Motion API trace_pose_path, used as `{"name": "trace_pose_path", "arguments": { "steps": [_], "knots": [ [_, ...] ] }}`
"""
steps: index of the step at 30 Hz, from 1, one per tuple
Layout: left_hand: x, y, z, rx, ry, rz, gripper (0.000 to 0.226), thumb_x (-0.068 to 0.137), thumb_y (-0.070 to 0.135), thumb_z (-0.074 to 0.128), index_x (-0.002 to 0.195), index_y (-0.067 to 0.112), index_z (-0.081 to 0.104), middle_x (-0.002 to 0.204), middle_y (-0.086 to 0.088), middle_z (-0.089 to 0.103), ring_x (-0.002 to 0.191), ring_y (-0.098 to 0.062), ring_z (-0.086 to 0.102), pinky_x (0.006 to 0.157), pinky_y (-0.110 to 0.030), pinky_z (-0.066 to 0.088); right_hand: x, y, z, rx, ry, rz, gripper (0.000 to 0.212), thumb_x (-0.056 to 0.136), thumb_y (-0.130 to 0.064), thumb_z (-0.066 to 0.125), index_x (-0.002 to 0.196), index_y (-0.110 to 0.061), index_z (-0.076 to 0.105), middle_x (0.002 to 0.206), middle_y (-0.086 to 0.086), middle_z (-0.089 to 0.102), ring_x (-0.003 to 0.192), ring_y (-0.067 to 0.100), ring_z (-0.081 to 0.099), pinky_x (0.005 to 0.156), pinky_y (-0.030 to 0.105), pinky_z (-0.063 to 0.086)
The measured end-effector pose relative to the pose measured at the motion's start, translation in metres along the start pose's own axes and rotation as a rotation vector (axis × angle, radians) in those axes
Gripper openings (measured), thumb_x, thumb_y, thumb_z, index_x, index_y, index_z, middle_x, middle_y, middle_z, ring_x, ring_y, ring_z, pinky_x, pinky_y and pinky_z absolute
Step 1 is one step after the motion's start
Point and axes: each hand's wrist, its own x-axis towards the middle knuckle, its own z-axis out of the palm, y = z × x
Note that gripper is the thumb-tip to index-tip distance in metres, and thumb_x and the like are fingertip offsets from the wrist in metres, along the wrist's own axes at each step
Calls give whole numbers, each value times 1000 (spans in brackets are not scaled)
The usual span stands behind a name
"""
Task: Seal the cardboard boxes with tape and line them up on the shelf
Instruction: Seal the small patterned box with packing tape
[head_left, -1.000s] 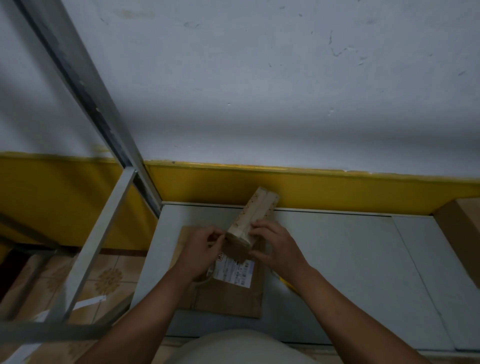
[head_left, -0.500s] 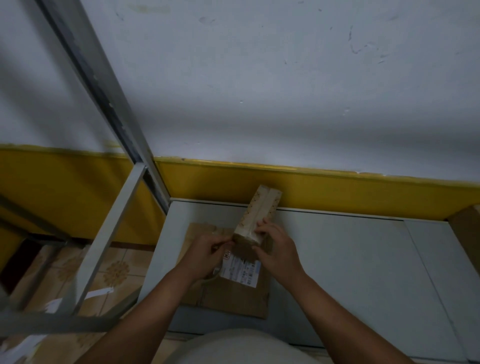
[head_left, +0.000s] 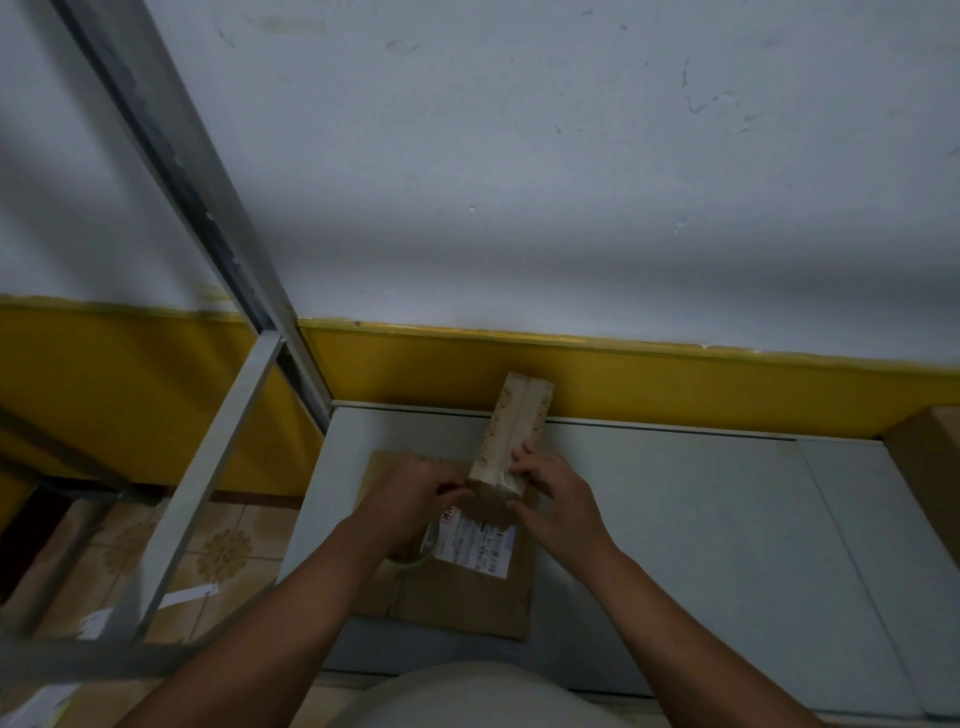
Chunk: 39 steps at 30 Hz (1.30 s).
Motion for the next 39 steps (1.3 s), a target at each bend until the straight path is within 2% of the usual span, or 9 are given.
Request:
{"name": "trace_pose_path", "arguments": {
  "steps": [6, 9, 11, 16, 20, 27, 30, 34, 39],
  "knots": [
    [7, 4, 0, 74, -37, 71, 16, 103, 32, 67, 98, 18, 75, 89, -2, 76, 73, -9, 58, 65, -30, 45, -2, 1, 1, -42, 15, 1, 42, 82, -10, 85, 120, -18, 68, 140, -1, 60, 145, 8, 43, 108, 45, 51],
    [2, 6, 4, 49, 26, 69, 13, 99, 26, 73, 90, 17, 73, 79, 0, 72, 66, -5, 52, 57, -18, 36, -3, 0, 3, -53, 5, -9, 42, 83, -10, 83, 121, -19, 67, 140, -1, 59, 145, 8, 42, 109, 45, 51],
    [-2, 6, 6, -28, 32, -29, 13, 95, 29, 78, 89, 18, 75, 80, 6, 71, 68, -5, 57, 59, -23, 45, -4, -1, 2, -62, -8, -26, 40, 84, -12, 82, 121, -20, 66, 141, 1, 59, 146, 10, 43, 110, 46, 50],
    [-4, 16, 8, -411, -36, -318, 33, 80, 50, 87, 98, 30, 68, 91, 11, 72, 85, -2, 68, 75, -29, 60, -7, -4, 2, -68, 7, -35, 40, 85, -14, 81, 122, -18, 65, 144, -4, 53, 146, 9, 40, 111, 43, 49],
    [-2, 44, 10, -705, 35, -430, 38, 93, 53, 73, 124, 35, 59, 116, 17, 66, 107, -4, 66, 84, -32, 63, -7, -8, 1, -37, -47, -8, 53, 80, -20, 86, 128, -22, 64, 149, -9, 49, 147, 7, 37, 119, 37, 39],
    [10, 54, 15, -895, 127, -416, 36, 102, 28, 70, 137, 20, 69, 121, 5, 77, 110, -14, 74, 93, -49, 63, 1, -25, -27, 40, -20, 6, 47, 87, -18, 69, 133, -24, 60, 142, -9, 54, 136, 2, 48, 113, 37, 44],
    [14, 44, -1, -830, 52, -397, 38, 101, 23, 71, 138, 22, 69, 127, 4, 75, 115, -14, 72, 97, -47, 61, 23, -21, -62, -192, -2, -63, 62, 84, -26, 71, 141, -34, 49, 149, -8, 46, 142, 10, 38, 116, 49, 39],
    [34, 30, -21, -551, -162, -282, 41, 100, 17, 71, 141, 18, 68, 135, 4, 70, 123, -9, 65, 109, -37, 53, 54, -23, -100, -709, -362, 34, 118, 73, -43, 87, 162, -40, 9, 171, -14, 3, 158, 17, -10, 124, 55, 6],
    [55, 29, -25, -488, -184, -285, 36, 106, 18, 63, 142, 24, 65, 140, 1, 63, 130, -19, 61, 106, -41, 55, 62, -15, -91, -867, -576, 180, 115, 70, -43, 87, 160, -36, 17, 161, 0, 33, 151, 26, 28, 124, 58, 7]
  ]
}}
